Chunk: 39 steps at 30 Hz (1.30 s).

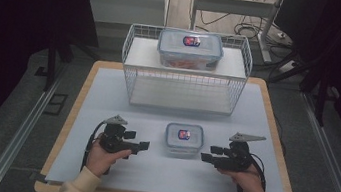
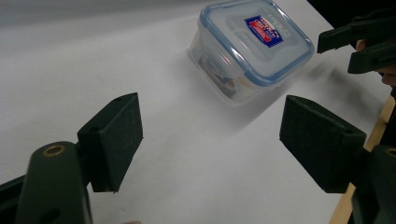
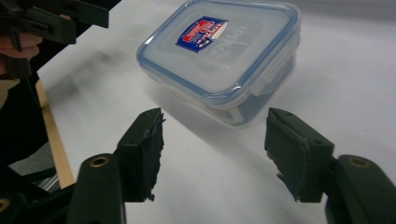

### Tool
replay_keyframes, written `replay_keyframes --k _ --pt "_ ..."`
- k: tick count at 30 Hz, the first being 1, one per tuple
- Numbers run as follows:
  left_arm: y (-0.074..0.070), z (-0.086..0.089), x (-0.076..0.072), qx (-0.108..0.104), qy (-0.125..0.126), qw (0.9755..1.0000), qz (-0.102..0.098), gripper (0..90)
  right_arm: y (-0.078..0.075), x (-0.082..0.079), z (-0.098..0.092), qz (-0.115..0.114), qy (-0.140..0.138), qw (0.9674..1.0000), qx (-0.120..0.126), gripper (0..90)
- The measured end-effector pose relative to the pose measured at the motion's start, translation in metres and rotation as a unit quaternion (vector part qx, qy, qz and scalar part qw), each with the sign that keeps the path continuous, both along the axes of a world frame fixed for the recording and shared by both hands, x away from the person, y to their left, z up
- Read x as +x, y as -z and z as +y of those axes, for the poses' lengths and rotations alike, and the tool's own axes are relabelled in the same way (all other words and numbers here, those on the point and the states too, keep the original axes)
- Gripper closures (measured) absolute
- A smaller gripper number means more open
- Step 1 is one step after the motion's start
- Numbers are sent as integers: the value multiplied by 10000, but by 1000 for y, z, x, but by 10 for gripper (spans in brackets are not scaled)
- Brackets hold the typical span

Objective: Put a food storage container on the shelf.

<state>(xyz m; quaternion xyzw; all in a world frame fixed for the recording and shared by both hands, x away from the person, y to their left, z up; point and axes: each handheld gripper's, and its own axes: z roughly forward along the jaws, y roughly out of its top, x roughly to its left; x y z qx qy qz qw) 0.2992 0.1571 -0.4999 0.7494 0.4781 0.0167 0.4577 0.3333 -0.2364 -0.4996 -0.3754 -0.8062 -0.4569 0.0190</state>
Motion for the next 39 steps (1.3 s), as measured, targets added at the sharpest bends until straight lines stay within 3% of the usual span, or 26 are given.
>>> replay_keyframes --k 4,14,17,23,28,31,34,39 --pt "1 -6 4 -20 -3 10000 67 199 -2 3 -2 79 51 9999 92 313" --pt "1 -18 19 -309 35 9993 226 198 -7 12 0 82 211 9994 270 298" --pt "3 -22 24 -237 51 9994 256 197 -8 15 0 91 224 9993 269 291" --pt "9 -31 37 -345 91 9984 441 197 -9 26 6 195 313 9984 437 277" --pt "11 -39 46 -410 121 9977 520 197 -7 36 18 278 313 9985 343 264" --pt "14 -45 51 -317 95 9979 550 194 -5 40 22 348 358 9983 297 262" --pt "16 -50 57 -425 109 9968 670 192 -2 45 23 459 387 9978 268 261" --pt "19 -59 63 -411 283 9958 773 190 6 52 25 680 408 9964 294 251"
